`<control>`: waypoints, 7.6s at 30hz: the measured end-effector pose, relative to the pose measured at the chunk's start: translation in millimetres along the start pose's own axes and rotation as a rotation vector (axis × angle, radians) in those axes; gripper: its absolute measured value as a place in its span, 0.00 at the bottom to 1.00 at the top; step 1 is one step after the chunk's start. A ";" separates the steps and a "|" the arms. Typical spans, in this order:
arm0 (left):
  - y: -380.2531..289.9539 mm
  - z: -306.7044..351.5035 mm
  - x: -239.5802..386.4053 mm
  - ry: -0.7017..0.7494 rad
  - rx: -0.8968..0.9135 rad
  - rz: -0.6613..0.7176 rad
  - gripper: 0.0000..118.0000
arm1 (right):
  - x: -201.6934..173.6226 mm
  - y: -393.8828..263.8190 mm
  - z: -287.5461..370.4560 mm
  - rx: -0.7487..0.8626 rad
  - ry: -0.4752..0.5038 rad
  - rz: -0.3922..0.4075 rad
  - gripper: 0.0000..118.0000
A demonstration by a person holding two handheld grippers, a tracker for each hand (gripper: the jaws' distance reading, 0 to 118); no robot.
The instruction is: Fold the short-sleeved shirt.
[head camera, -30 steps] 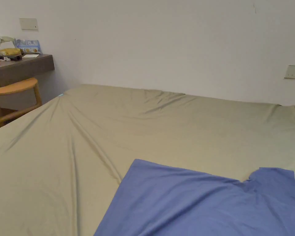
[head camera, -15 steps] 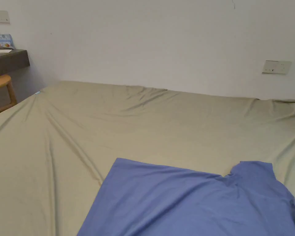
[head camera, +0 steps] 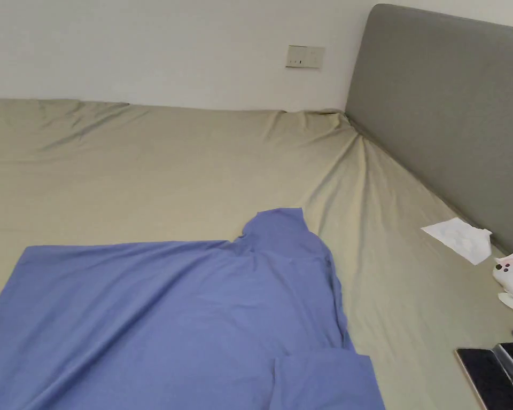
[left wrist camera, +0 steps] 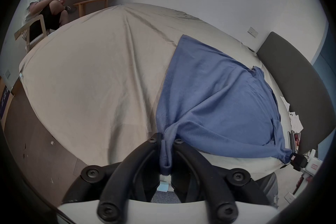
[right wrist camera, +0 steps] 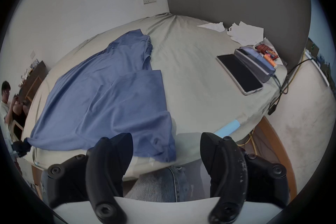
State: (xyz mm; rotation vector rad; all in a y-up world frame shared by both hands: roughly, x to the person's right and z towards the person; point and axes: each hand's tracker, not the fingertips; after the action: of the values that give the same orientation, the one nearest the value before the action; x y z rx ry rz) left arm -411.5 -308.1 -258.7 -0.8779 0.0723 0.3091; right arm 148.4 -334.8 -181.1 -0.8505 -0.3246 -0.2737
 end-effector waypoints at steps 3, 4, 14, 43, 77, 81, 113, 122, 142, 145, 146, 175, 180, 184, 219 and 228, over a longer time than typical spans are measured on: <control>1.2 -0.1 5.7 0.013 -0.004 0.010 0.08 | 5.4 1.1 -18.4 -0.032 0.014 -0.050 0.67; 0.8 -0.6 8.3 0.021 -0.007 0.014 0.08 | 6.9 -0.2 -24.6 -0.056 0.004 -0.050 0.67; 11.8 7.9 22.0 0.023 -0.007 0.036 0.08 | 14.7 11.9 5.8 -0.027 0.108 -0.038 0.04; 202.6 -203.4 109.8 0.140 0.009 -0.138 0.10 | -101.1 245.8 -212.2 0.020 0.022 0.100 0.17; 113.0 -106.2 25.8 -0.009 0.055 -0.023 0.50 | -56.6 62.9 -20.4 0.021 0.180 -0.072 0.02; 125.8 -141.0 27.4 -0.018 -0.002 0.003 0.62 | -56.5 68.8 -21.4 0.034 0.190 -0.087 0.02; 117.3 -120.4 59.9 0.010 -0.015 -0.073 0.06 | -43.9 118.8 -145.7 -0.074 0.115 -0.017 0.08; 118.4 -60.3 60.8 -0.059 0.026 -0.051 0.05 | -47.6 126.8 -92.7 -0.017 0.126 0.075 0.08; -0.2 -12.9 -2.9 0.061 -0.111 -0.062 0.25 | -5.2 10.0 -31.0 -0.107 -0.046 0.108 0.57; -0.2 -2.2 -6.7 0.090 -0.121 -0.077 0.54 | 2.3 14.2 -19.7 -0.118 -0.146 0.105 0.64; 2.2 8.3 -10.1 0.075 -0.093 -0.066 0.54 | 8.3 17.2 -5.4 -0.071 -0.101 0.049 0.64; 187.4 -159.6 60.8 -0.022 0.154 -0.234 0.85 | -84.3 73.5 -12.6 -0.027 0.133 0.137 0.01; 193.8 -214.4 59.1 0.043 0.035 -0.315 0.82 | -98.1 73.3 -19.4 -0.060 0.131 0.200 0.02; 185.7 -236.2 56.6 0.077 -0.032 -0.327 0.68 | -99.0 72.4 -22.9 -0.090 0.124 0.221 0.02; 173.9 -126.5 77.5 -0.023 -0.003 -0.275 0.04 | -69.3 232.4 -196.7 -0.137 0.052 0.105 0.03; 155.2 -43.2 50.0 -0.046 0.081 -0.244 0.04 | -32.4 204.5 -49.3 0.058 0.138 0.108 0.03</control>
State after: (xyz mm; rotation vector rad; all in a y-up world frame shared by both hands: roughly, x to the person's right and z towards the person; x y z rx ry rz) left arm -407.0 -236.7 -411.4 -0.7891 -0.0644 0.0975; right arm 201.2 -240.4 -364.4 -0.7845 -0.1568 -0.2204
